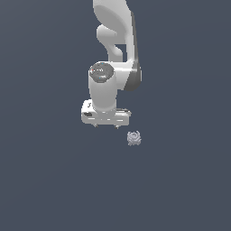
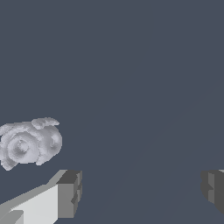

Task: Pick up the object and move it to a goal position.

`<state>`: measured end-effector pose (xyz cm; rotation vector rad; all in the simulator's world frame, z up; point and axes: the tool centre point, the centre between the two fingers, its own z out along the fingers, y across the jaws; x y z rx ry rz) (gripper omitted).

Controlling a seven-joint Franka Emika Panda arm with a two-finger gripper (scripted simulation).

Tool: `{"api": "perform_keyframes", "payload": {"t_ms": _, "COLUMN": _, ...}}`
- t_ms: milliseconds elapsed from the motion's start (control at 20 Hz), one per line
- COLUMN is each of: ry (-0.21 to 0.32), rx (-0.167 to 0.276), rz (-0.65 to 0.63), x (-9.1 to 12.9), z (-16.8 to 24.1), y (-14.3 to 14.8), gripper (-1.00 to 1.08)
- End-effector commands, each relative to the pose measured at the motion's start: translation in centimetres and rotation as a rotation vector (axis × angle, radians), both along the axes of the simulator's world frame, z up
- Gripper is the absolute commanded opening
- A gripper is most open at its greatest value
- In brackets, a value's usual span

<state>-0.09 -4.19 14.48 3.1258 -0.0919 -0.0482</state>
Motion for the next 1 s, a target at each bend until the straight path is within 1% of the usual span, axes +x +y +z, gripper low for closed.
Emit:
{"api": "perform_keyframes", "payload": {"t_ms": 0, "ry": 0.0, "rx": 0.0, "rz": 0.0, "x": 0.0, "z": 0.0, "y": 0.0, "gripper": 1.0}}
{"api": "perform_keyframes", "payload": {"t_ms": 150, "ry": 0.004, "rx": 0.006, "rz": 0.001, "x": -0.1, "z": -0.2, "y": 0.4, "gripper": 1.0}}
{"api": "perform_keyframes", "payload": {"t_ms": 350, "ry": 0.022, "rx": 0.029, "rz": 0.003, "x": -0.4, "z": -0.8, "y": 2.0, "gripper": 1.0}}
{"api": "perform_keyframes", "payload": {"t_ms": 500, "ry": 0.029, "rx": 0.038, "rz": 0.005, "x": -0.5, "z": -1.0, "y": 2.7, "gripper": 1.0}}
{"api": "perform_keyframes", "payload": {"t_ms": 750, "ry": 0.027, "rx": 0.036, "rz": 0.006, "x": -0.5, "z": -1.0, "y": 2.7, "gripper": 1.0}}
{"api": "perform_keyframes", "payload": {"t_ms": 950, "ry": 0.02, "rx": 0.031, "rz": 0.028, "x": -0.2, "z": -1.6, "y": 4.2, "gripper": 1.0}}
